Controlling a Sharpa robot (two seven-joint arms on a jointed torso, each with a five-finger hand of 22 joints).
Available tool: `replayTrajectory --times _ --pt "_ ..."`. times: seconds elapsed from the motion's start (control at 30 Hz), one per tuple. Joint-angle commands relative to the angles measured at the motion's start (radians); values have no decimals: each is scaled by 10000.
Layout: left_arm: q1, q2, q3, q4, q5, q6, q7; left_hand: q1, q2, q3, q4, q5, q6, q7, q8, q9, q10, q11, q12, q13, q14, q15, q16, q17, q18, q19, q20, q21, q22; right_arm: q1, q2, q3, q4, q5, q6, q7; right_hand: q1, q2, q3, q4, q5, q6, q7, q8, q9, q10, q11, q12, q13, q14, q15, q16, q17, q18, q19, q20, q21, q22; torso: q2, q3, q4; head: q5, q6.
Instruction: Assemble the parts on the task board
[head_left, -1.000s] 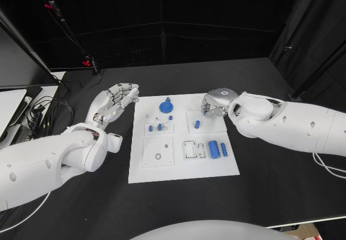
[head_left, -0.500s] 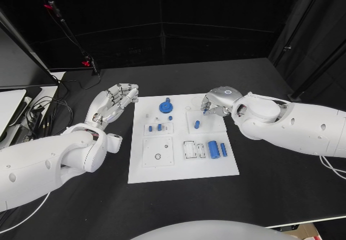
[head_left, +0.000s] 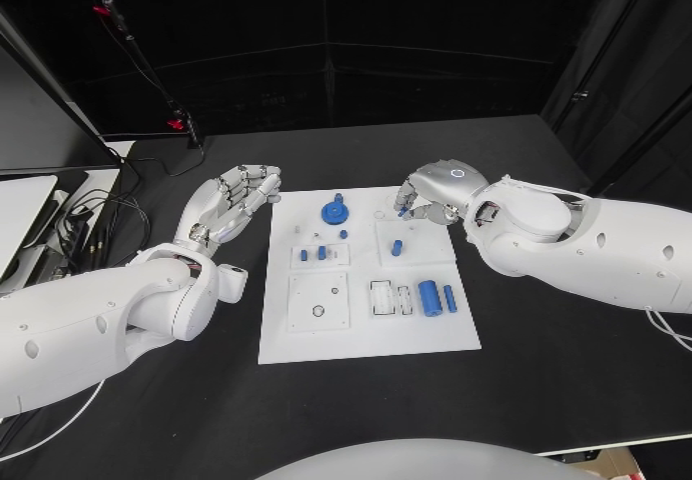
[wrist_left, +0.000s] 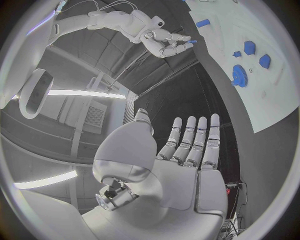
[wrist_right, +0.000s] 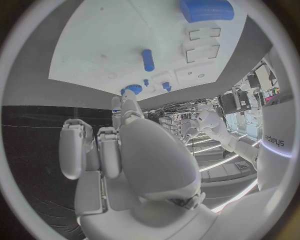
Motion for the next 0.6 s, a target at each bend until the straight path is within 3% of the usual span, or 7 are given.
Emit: replayTrajectory --times 0.03,0.27,0.43,0.5,0.6 --pt "11 20 10 -6 12 51 1228 24 51 -20 6 51 79 1390 51 -7 49 -13 69 -9 -71 -17 36 -9 -142 71 -5 -29 -9 30 162 8 139 -75 -485 277 51 1 81 21 34 79 -5 29 15 93 26 -49 -9 1076 -5 64 2629 162 222 -54 42 1681 3 4 4 82 -26" --pt "12 33 10 -16 13 44 1225 29 58 -27 8 60 75 1391 53 -23 44 -13 79 -26 -73 -17 50 -27 -141 76 -5 -27 -17 35 635 10 365 10 -296 326 59 -3 115 20 34 85 10 8 10 115 43 -91 -10 1076 9 64 2629 165 216 -46 27 1671 11 2 15 340 -98" --pt "12 39 10 -14 13 39 1221 29 58 -27 8 60 75 1391 53 -23 44 -13 79 -26 -73 -17 50 -27 -141 76 -5 -27 -17 34 930 9 539 101 -66 330 66 -12 154 18 35 80 31 -24 2 131 63 -147 -12 1076 25 64 2629 171 205 -34 2 1655 14 2 15 628 -196" --pt "12 37 10 -10 13 36 1216 31 60 -29 9 62 74 1391 54 -29 43 -12 82 -31 -73 -18 55 -33 -140 78 -5 -27 -19 32 1090 8 678 196 83 351 67 -22 169 16 35 79 41 -39 -1 139 71 -173 -12 1076 32 64 2629 177 193 -29 -20 1639 21 5 14 827 -284" --pt "13 34 10 -8 13 23 1210 31 60 -29 9 62 74 1391 54 -29 43 -12 82 -31 -73 -18 55 -33 -140 78 -5 -27 -19 30 1204 7 769 265 272 381 68 -25 180 16 36 80 48 -48 -3 145 77 -188 -11 1076 36 64 2629 179 189 -25 -30 1633 16 -5 2 969 -332"
